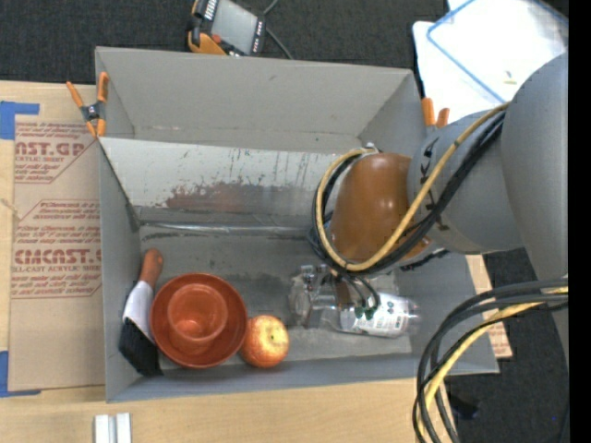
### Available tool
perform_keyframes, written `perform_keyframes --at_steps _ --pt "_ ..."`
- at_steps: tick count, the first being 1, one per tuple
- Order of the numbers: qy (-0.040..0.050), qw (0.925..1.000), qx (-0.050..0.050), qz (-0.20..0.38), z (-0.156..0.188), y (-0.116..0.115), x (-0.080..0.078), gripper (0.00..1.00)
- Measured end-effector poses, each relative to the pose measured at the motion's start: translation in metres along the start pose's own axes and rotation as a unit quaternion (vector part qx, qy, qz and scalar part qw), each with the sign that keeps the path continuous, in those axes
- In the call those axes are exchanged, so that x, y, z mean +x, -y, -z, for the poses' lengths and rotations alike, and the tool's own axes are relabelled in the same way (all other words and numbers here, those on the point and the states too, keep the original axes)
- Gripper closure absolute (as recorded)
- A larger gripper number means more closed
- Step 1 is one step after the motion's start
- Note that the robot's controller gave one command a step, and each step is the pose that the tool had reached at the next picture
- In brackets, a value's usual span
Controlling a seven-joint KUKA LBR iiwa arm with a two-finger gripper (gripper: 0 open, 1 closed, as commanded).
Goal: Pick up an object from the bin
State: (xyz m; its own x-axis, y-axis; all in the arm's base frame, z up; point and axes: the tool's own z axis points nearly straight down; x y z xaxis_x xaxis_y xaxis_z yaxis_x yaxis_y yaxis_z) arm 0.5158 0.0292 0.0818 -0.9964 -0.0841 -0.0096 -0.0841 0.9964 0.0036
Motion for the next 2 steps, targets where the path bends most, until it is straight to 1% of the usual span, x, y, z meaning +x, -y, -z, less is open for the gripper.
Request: perform_keyframes --at_steps 1,2 --pt "0.0027 1.0000 0.000 0.000 0.0606 0.0098 0.0054 1.00" --pt "-0.0003 1.0000 0.000 -0.002 0.0529 0.0081 0.0051 1.00"
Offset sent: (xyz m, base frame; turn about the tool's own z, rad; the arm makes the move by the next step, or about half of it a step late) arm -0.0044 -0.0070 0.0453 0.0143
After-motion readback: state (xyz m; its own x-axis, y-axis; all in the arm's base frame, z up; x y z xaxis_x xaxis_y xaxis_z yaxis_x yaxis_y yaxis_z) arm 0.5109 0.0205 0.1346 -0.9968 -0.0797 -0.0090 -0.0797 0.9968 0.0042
